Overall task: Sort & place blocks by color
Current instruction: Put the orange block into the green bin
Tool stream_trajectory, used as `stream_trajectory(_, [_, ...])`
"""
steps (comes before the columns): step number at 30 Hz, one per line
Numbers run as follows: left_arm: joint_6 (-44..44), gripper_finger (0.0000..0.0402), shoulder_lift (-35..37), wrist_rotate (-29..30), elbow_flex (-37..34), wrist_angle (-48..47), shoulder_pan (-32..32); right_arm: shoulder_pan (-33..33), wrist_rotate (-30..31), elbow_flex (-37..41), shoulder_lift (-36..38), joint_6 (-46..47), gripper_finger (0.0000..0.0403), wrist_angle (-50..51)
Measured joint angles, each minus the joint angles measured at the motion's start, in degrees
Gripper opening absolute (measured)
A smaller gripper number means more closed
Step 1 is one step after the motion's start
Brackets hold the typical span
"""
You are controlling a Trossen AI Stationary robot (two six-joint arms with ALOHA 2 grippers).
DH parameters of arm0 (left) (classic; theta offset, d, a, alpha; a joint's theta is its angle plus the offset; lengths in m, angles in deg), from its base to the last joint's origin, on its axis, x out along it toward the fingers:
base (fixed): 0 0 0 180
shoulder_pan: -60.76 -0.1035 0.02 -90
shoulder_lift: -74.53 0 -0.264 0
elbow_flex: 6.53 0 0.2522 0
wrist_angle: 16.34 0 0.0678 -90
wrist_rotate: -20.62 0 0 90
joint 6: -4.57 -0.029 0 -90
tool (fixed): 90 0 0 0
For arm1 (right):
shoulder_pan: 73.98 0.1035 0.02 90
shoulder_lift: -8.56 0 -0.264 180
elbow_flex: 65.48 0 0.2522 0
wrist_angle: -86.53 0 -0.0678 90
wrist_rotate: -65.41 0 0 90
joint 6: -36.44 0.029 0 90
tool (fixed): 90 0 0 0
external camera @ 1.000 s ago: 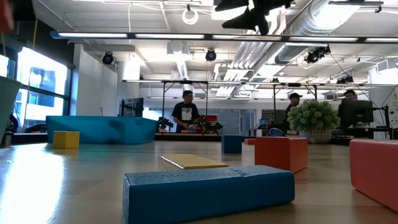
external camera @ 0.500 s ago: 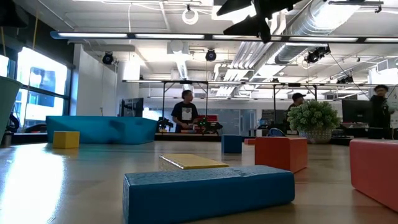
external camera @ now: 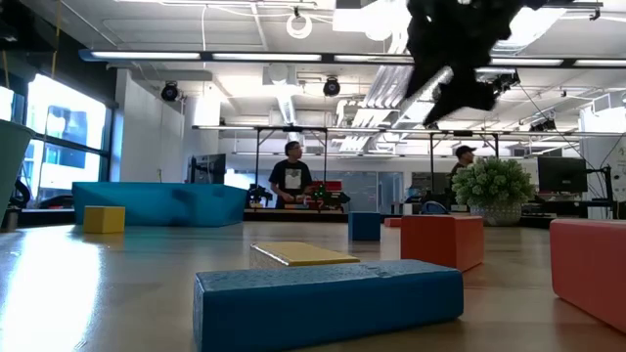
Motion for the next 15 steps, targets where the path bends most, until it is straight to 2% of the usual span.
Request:
stream_trajectory(9, [3.5,0.0111,-4.8,-2.1,0.0,5.7,-0.3,0.0,-4.8,0.0,0.0,6.7,0.0243,20.3])
stream_trajectory(15, [6.1,0.0125,-6.3,-2.9,0.0,8.8,-0.3,1.4,-4.6,0.0,0.0,7.5,0.0243,29.9])
